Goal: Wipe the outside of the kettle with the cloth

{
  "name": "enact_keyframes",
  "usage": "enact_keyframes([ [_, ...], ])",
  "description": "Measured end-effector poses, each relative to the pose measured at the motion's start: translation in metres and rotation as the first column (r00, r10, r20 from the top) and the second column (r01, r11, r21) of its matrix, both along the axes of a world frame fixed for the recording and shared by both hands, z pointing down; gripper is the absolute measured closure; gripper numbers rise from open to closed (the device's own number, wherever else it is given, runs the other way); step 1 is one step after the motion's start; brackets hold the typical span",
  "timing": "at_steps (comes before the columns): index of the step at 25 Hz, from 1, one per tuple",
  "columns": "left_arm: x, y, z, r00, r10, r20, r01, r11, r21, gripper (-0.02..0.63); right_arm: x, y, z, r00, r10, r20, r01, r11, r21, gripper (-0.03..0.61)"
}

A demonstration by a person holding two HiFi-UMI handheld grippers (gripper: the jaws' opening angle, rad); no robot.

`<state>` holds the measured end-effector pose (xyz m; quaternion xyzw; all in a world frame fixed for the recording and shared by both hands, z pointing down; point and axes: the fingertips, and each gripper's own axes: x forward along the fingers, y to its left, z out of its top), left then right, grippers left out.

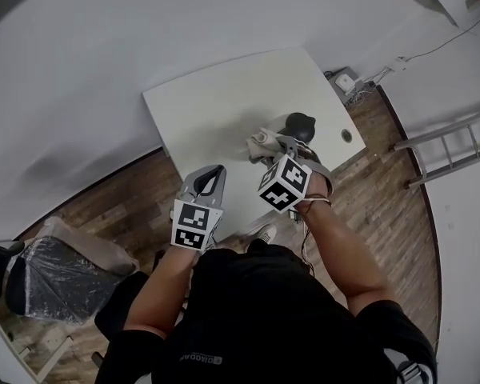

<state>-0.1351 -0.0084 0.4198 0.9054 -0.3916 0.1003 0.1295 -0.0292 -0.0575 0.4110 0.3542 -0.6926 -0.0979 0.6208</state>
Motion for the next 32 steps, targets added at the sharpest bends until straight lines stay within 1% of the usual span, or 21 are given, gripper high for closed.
enact_keyframes([
  [4,-0.002,0.004,0.004,1.0,-0.009,0.008,0.01,1.0,-0.012,0.607,-0.01,0.012,0.012,0.998,0.004,0.067,-0.002,1.0,-0.03,0.488],
  [9,-0.007,0.007,0.011,0.999,-0.01,0.041,0.011,1.0,-0.028,0.607,-0.019,0.022,0.034,0.989,0.015,0.15,-0.004,0.997,-0.075,0.488],
  [15,-0.014,0.01,0.018,0.997,-0.022,0.069,0.025,0.999,-0.048,0.607,-0.028,0.032,0.062,0.975,0.019,0.222,0.008,0.992,-0.123,0.488],
  [18,-0.016,0.009,0.025,0.996,-0.029,0.081,0.034,0.997,-0.066,0.607,-0.031,0.034,0.076,0.961,0.043,0.273,0.0,0.988,-0.157,0.488],
  [21,-0.018,0.01,0.029,0.995,-0.033,0.091,0.04,0.996,-0.081,0.607,-0.032,0.035,0.089,0.936,0.091,0.339,-0.022,0.979,-0.201,0.488],
  [24,-0.019,0.01,0.032,0.995,-0.037,0.097,0.046,0.995,-0.092,0.607,-0.031,0.036,0.101,0.893,0.162,0.42,-0.053,0.964,-0.26,0.488],
  [26,-0.018,0.01,0.035,0.994,-0.038,0.102,0.048,0.994,-0.099,0.607,-0.03,0.037,0.111,0.853,0.219,0.474,-0.074,0.949,-0.306,0.488],
  [27,-0.018,0.01,0.036,0.994,-0.037,0.104,0.048,0.994,-0.102,0.607,-0.03,0.038,0.116,0.823,0.258,0.506,-0.086,0.937,-0.337,0.488],
  [29,-0.016,0.01,0.038,0.993,-0.031,0.11,0.043,0.993,-0.107,0.607,-0.031,0.043,0.126,0.749,0.345,0.566,-0.11,0.907,-0.408,0.488],
  [32,-0.014,0.012,0.04,0.993,-0.022,0.117,0.036,0.992,-0.118,0.607,-0.024,0.047,0.14,0.648,0.456,0.611,-0.138,0.858,-0.495,0.488],
])
